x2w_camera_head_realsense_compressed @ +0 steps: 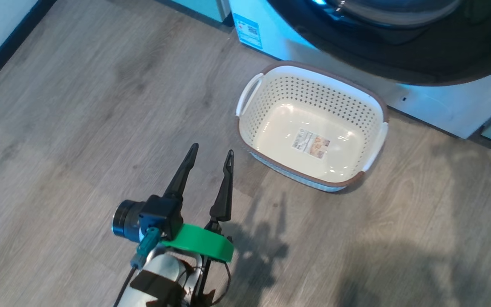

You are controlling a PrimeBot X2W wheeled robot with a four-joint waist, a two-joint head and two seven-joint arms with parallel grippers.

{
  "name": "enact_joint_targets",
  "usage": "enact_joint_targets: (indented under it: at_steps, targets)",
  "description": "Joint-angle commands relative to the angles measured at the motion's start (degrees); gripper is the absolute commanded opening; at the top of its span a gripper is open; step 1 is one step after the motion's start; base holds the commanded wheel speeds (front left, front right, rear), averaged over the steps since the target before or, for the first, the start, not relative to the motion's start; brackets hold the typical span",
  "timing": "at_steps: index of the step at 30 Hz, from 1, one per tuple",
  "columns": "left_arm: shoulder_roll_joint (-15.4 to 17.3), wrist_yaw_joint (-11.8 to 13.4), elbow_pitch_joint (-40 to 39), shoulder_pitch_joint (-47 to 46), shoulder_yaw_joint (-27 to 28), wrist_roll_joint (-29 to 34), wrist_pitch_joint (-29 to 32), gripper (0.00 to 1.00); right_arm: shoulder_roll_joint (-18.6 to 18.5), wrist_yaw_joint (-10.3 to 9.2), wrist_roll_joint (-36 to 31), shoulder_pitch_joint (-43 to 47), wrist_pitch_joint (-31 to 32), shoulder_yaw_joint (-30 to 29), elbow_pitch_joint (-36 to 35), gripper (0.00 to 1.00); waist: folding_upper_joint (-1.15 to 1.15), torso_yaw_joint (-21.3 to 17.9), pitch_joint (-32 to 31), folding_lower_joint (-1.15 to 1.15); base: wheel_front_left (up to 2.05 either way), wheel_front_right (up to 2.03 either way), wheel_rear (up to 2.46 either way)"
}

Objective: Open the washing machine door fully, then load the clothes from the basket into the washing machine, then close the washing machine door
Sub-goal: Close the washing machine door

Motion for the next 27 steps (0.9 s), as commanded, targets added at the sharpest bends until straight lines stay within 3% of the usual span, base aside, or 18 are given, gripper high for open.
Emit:
enact_joint_targets:
  at_steps: [1, 15, 27]
  targets:
    - [0.11, -0.84, -1.14, -1.70, 2.85, 1.20, -0.80, 1.00, -0.39, -0.19, -0.82, -3.74, 0.12, -0.44, -0.56, 0.00, 0.00, 1.06, 0.36, -0.01, 0.00, 0.00, 0.00]
    - [-1.85, -3.03, -0.59, -1.44, 4.57, 2.89, -0.81, 1.00, -2.40, -0.19, -3.36, -9.64, -1.27, -3.39, 6.63, 0.00, 0.00, 2.49, 0.87, -0.01, 0.00, 0.00, 0.00]
    - [-2.57, -4.01, -0.25, -1.32, 6.00, 3.85, -0.81, 1.00, -0.97, -0.19, -3.06, -10.78, -4.25, -1.82, 10.39, 0.00, 0.00, 2.00, 0.80, -0.01, 0.00, 0.00, 0.00]
